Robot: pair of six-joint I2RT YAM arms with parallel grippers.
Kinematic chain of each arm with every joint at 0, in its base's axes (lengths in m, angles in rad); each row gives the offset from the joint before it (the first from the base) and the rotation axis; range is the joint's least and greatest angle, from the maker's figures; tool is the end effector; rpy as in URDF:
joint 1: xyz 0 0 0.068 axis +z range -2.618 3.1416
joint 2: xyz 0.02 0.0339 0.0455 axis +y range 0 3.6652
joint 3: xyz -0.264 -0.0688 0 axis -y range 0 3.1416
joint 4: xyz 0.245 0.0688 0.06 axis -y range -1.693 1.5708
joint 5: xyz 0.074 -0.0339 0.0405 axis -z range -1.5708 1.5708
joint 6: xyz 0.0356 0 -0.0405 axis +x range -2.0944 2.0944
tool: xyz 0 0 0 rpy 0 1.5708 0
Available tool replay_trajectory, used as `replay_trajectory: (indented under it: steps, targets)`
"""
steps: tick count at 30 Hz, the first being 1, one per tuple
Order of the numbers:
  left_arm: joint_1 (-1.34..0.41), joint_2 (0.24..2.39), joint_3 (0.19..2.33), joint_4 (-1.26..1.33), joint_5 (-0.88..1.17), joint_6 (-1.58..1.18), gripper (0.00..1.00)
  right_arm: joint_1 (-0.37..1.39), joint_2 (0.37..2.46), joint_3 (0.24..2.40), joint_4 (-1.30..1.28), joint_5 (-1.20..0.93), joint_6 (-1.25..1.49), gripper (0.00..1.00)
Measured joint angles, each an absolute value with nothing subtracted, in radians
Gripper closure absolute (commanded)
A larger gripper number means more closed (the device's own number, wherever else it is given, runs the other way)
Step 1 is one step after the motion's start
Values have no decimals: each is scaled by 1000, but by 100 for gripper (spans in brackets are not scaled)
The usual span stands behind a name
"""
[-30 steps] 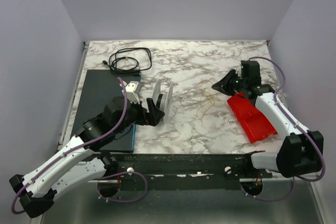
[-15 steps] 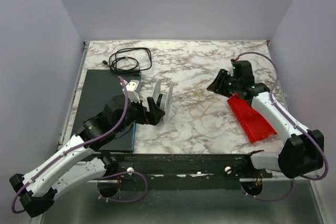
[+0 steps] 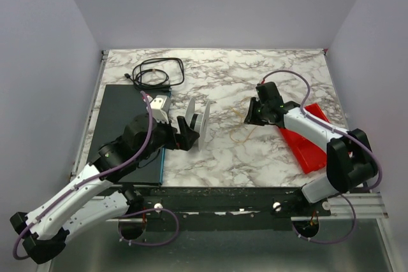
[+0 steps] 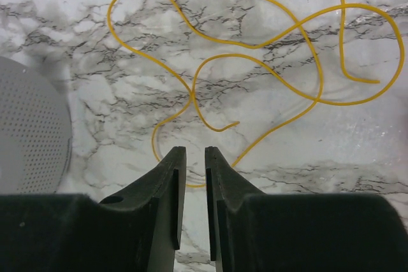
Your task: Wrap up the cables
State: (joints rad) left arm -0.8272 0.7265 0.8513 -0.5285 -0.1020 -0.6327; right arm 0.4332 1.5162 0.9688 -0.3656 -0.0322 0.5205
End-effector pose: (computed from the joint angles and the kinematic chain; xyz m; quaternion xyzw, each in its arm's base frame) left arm 0.1102 -0.1145 0.3359 0.0530 0.8322 -0.3352 0.4384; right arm 0.2836 0.1324 0.2141 0.0361 0.9456 0.1618 0.2799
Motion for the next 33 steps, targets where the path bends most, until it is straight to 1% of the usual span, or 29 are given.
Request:
replay_trajectory:
  steps: [6, 18, 20, 22, 24, 31, 33]
  targets:
    - [-827, 717, 860, -542, -112, -632, 1, 448, 1538, 947, -320, 12, 496, 73]
    - [-827, 725, 883, -568, -124, -619, 1, 505, 1661, 947, -269, 117, 477, 74]
    - [-827, 725, 888, -568, -124, -615, 1, 506, 1663, 947, -265, 127, 477, 75]
    - [-827, 725, 890, -570, -125, -612, 1, 508, 1663, 947, -257, 137, 477, 81]
    - [-827, 726, 890, -570, -127, -610, 1, 508, 1663, 947, -254, 143, 476, 82]
    - [-827, 738, 890, -570, -128, -609, 1, 510, 1663, 947, -251, 145, 466, 75]
    - [-827, 741, 890, -570, -128, -609, 1, 510, 1665, 947, -250, 145, 464, 74]
